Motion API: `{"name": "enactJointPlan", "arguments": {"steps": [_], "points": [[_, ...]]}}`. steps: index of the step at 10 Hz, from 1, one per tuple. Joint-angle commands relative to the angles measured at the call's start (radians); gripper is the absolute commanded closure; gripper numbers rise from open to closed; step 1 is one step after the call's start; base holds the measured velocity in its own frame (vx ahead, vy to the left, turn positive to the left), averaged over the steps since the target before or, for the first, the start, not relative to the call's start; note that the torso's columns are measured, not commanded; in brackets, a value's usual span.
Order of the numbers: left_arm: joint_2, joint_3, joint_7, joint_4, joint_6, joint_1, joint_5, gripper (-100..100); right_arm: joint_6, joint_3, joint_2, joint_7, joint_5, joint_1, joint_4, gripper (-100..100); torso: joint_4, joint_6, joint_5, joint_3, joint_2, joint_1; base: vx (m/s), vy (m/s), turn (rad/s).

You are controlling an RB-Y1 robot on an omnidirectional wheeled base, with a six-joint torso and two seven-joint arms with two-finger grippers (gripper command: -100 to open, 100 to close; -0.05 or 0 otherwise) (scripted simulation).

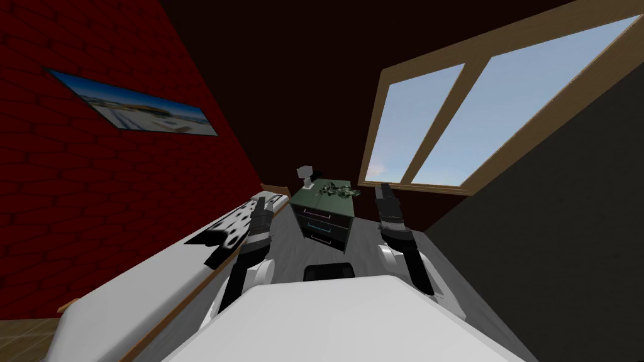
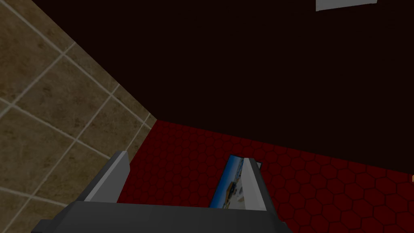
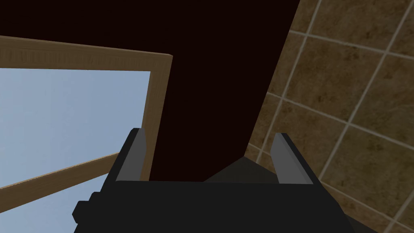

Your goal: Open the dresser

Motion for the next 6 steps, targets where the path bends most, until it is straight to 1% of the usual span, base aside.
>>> {"name": "enactJointPlan", "arguments": {"steps": [1, 3, 6], "points": [[0.000, 0.000, 0.000, 0.000, 0.000, 0.000, 0.000, 0, 0.000, 0.000, 0.000, 0.000, 0.000, 0.000, 0.000, 0, 0.041, 0.000, 0.000, -0.082, 0.040, 0.000, 0.000, 0.000, 0.000], [0.000, 0.000, 0.000, 0.000, 0.000, 0.000, 0.000, 0, 0.000, 0.000, 0.000, 0.000, 0.000, 0.000, 0.000, 0, 0.176, 0.000, 0.000, -0.351, 0.175, 0.000, 0.000, 0.000, 0.000], [0.000, 0.000, 0.000, 0.000, 0.000, 0.000, 0.000, 0, 0.000, 0.000, 0.000, 0.000, 0.000, 0.000, 0.000, 0, 0.396, 0.000, 0.000, -0.792, 0.396, 0.000, 0.000, 0.000, 0.000]]}}
